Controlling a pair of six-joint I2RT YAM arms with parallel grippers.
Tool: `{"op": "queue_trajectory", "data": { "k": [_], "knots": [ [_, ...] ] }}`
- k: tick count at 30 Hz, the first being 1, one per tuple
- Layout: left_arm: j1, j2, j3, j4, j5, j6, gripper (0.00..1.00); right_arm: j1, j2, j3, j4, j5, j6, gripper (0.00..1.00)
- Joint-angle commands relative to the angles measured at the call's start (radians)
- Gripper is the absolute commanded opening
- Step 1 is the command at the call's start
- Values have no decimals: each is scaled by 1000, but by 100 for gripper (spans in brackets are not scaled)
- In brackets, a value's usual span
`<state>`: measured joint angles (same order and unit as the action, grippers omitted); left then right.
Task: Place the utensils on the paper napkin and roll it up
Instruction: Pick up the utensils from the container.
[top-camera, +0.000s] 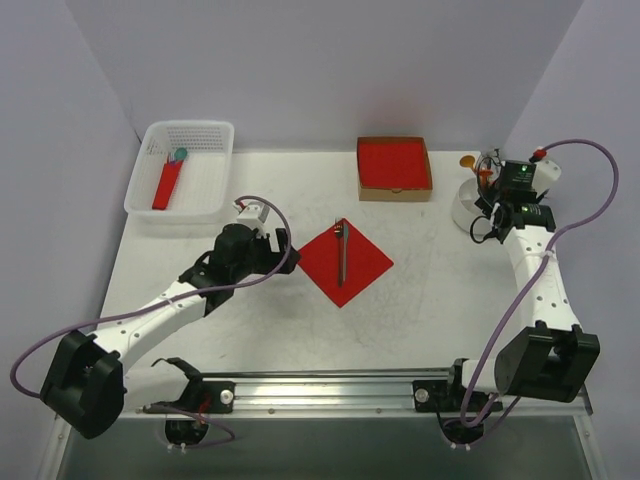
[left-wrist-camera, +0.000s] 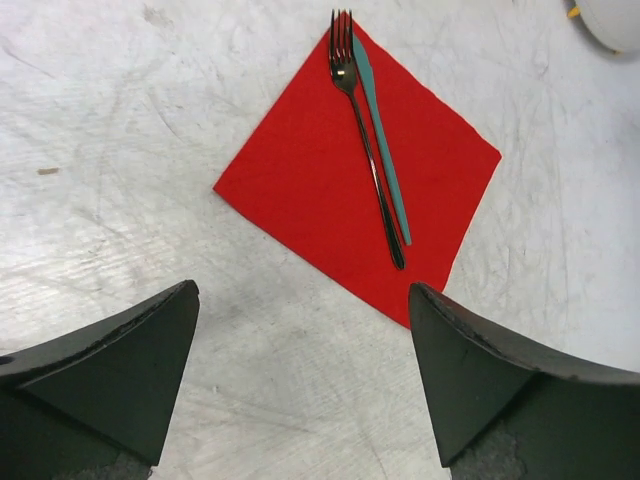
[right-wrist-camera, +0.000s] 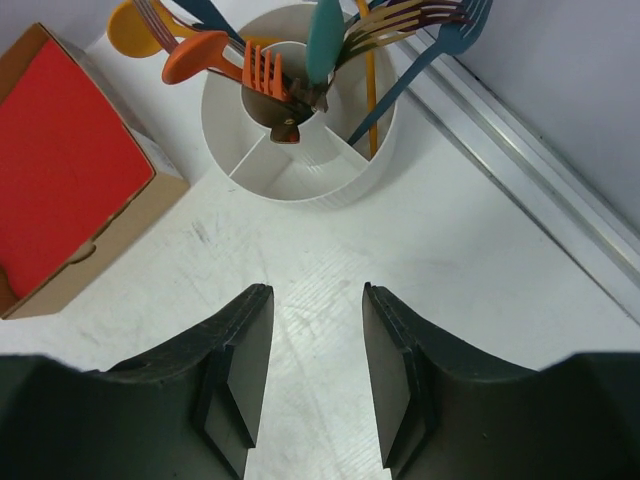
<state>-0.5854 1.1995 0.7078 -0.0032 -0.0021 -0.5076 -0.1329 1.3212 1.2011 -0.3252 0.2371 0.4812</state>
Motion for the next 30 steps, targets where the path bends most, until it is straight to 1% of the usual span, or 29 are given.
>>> {"op": "queue_trajectory", "data": {
  "k": [1,2,3,5,7,9,16,22,30],
  "knots": [
    [9,-90,-42,81,-67,40,94,-33,-21,41,-15,10,102,41],
    [9,-127,-57,89,-76,43,94,-36,-1,51,-37,11,120,42],
    [9,-144,-92,109,-87,43,94,-39,3,57,-38,13,143,42],
    [10,-190,-116,124,-104,43,94,-42,-2,58,-23,24,166,43],
    [10,-204,-125,129,-113,47,94,-42,-5,60,-14,48,210,42],
    [9,-201,-122,124,-121,49,94,-43,3,74,-5,67,230,40],
    [6,-186,-123,140,-119,53,94,-53,105,135,18,33,284,39],
    [7,-170,-123,146,-121,57,94,-83,170,169,35,5,365,38],
    [7,-146,-120,158,-119,60,94,-102,216,203,57,-9,410,38]
  ]
}}
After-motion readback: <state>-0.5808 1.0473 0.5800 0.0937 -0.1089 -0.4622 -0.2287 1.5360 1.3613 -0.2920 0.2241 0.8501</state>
